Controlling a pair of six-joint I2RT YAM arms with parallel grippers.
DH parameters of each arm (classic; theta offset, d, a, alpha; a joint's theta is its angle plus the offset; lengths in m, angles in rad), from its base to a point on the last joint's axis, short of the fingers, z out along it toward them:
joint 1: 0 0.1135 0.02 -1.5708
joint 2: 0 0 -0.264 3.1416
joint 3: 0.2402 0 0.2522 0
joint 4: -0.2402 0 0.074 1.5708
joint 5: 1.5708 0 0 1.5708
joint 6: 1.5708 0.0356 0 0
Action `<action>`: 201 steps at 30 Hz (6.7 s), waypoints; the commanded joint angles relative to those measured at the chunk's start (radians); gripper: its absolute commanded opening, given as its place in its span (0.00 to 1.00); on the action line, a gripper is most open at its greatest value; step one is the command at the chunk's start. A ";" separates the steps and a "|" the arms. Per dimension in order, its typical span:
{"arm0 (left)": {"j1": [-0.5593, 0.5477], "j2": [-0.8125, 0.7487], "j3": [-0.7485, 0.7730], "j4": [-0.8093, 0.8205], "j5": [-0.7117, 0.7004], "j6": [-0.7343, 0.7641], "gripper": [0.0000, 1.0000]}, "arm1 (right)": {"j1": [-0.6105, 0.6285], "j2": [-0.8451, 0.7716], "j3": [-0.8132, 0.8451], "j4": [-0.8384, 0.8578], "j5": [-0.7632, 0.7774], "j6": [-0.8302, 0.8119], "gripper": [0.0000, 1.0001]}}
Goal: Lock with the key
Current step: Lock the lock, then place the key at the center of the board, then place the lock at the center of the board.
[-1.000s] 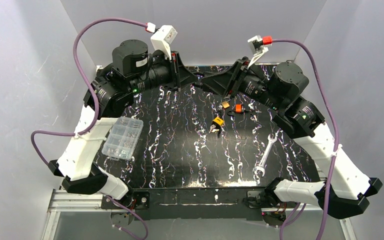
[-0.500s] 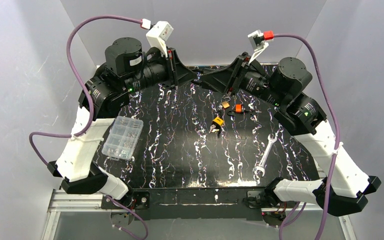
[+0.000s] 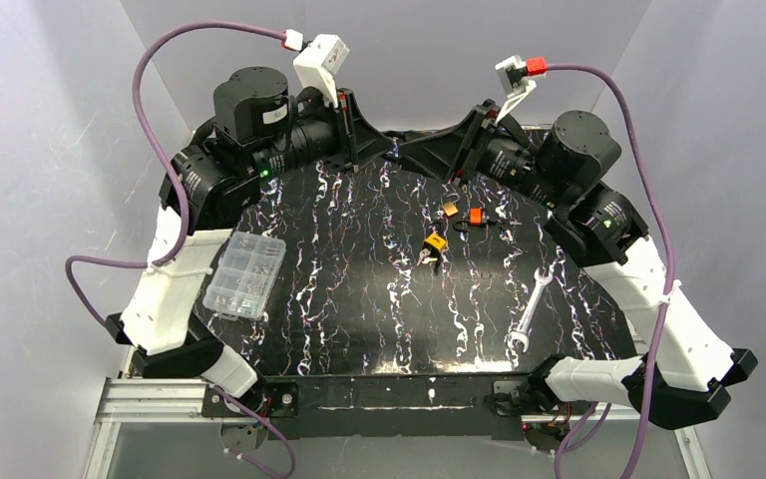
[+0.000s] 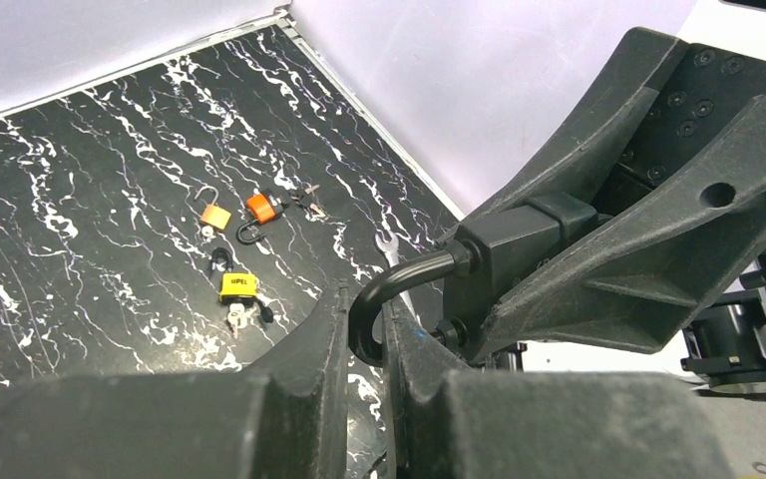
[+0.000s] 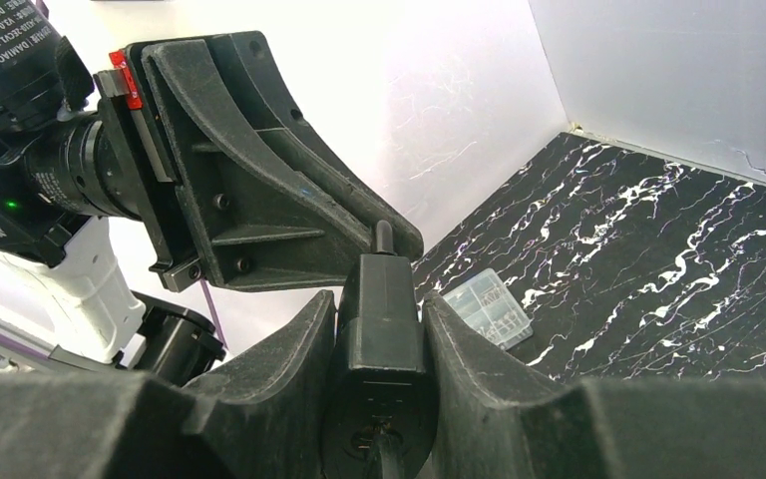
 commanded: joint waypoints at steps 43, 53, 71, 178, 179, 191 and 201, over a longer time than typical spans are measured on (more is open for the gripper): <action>0.130 -0.184 -0.452 0.373 0.553 -0.181 0.30 | -0.157 0.144 -0.426 0.511 -0.576 0.341 0.01; 0.272 -0.251 -0.641 0.562 0.698 -0.356 0.21 | -0.210 0.118 -0.485 0.645 -0.589 0.460 0.01; 0.417 -0.313 -0.779 0.708 0.724 -0.485 0.00 | -0.289 0.089 -0.527 0.731 -0.643 0.481 0.72; 0.636 0.400 -0.827 0.335 0.107 -0.232 0.22 | -0.260 1.151 0.368 -0.112 -0.311 0.241 0.01; 0.639 0.402 -0.823 0.324 0.096 -0.227 0.31 | -0.257 1.166 0.375 -0.111 -0.307 0.247 0.01; 0.649 0.371 -0.831 0.316 0.032 -0.260 0.91 | -0.229 1.254 0.514 -0.223 -0.271 0.238 0.45; 0.648 0.300 -0.878 0.350 0.081 -0.305 0.95 | -0.279 1.090 0.570 -0.403 -0.027 0.033 0.74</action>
